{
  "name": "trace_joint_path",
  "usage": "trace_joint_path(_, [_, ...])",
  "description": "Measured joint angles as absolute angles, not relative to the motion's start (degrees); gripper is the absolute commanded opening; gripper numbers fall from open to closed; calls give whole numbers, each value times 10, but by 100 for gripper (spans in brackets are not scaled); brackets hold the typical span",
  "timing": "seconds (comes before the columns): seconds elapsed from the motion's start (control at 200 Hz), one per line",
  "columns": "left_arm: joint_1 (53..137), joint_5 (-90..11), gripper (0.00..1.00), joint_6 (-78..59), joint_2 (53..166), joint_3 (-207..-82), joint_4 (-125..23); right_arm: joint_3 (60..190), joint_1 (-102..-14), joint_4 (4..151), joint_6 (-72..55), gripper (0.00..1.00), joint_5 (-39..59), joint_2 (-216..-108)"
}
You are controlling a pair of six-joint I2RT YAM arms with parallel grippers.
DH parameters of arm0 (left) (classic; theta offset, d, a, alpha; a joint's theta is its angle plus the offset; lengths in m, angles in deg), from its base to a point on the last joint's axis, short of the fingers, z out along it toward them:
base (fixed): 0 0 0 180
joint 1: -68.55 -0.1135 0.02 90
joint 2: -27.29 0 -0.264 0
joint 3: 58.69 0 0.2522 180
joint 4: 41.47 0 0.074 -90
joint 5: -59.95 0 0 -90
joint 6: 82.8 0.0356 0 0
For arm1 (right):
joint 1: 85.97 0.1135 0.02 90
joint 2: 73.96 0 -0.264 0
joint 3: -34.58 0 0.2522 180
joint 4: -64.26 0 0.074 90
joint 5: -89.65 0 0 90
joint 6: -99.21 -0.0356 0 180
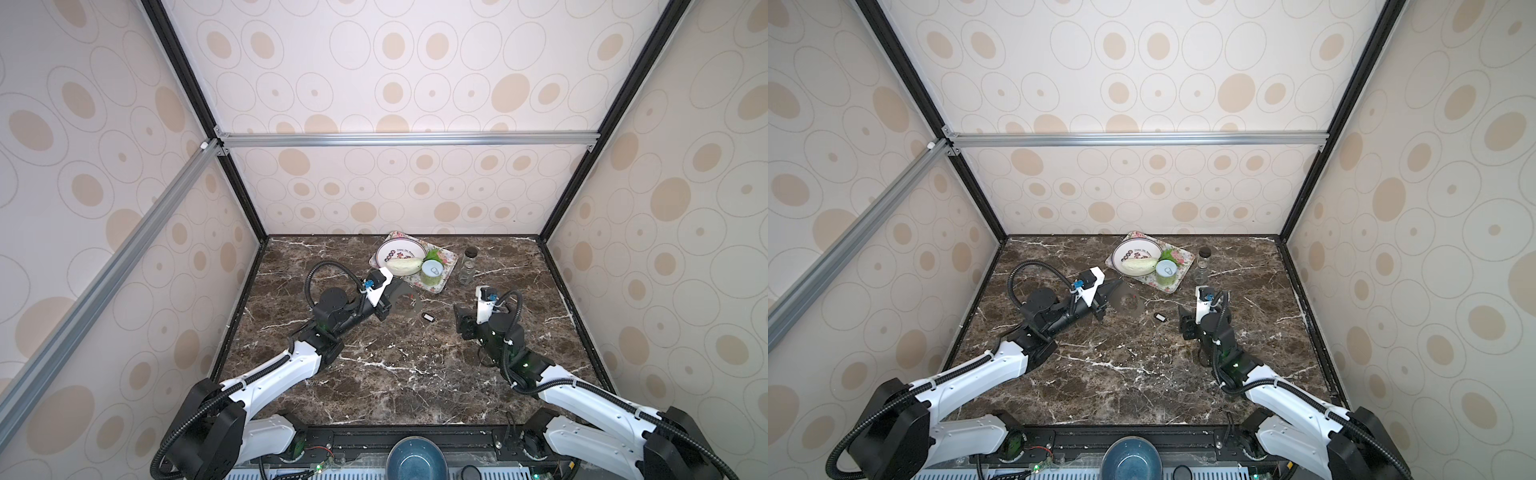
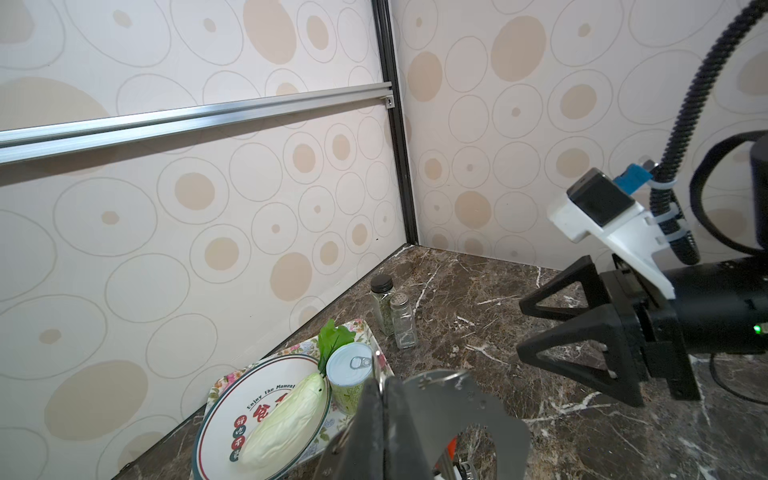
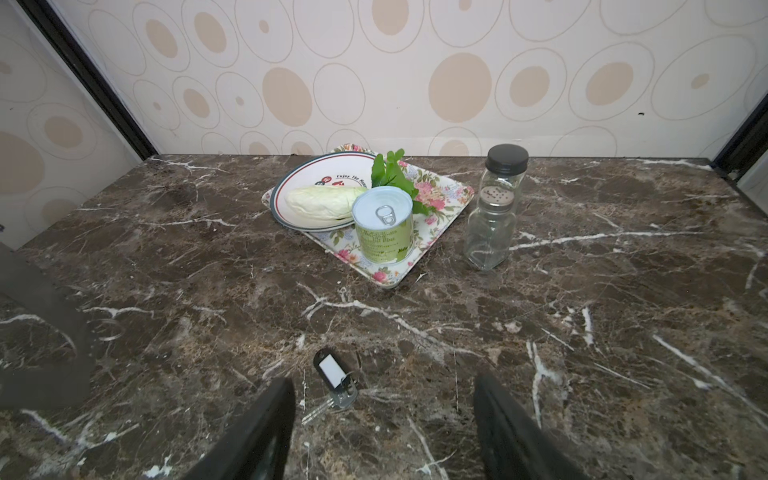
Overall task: Put the keys on the keyring
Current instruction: 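Release the ring with the right gripper and move it over the black-tagged key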
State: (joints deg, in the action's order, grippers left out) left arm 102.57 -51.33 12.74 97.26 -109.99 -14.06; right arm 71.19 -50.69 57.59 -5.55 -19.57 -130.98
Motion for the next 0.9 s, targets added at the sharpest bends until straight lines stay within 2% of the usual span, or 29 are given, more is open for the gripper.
trace_joint_path(0.095, [1026, -511, 0, 128, 973, -1100, -142, 706, -507, 594, -66, 55, -193, -1322])
trace_joint_path(0.145, [1026, -512, 0, 128, 973, -1101, -142, 707, -507, 598, -69, 46, -187, -1340])
trace_joint_path(0.195, [1026, -512, 0, 128, 973, -1101, -142, 709, -507, 603, -75, 44, -178, -1362])
trace_joint_path(0.485, [1026, -503, 0, 131, 975, -1101, -143, 800, -511, 619, -84, 47, -49, -1538])
trace_joint_path(0.595, [1026, -498, 0, 131, 975, -1101, -143, 823, -529, 622, -95, 46, -10, -1572])
trace_joint_path(0.9, [1024, -490, 0, 135, 975, -1101, -142, 880, -560, 640, -75, 47, 13, -1614])
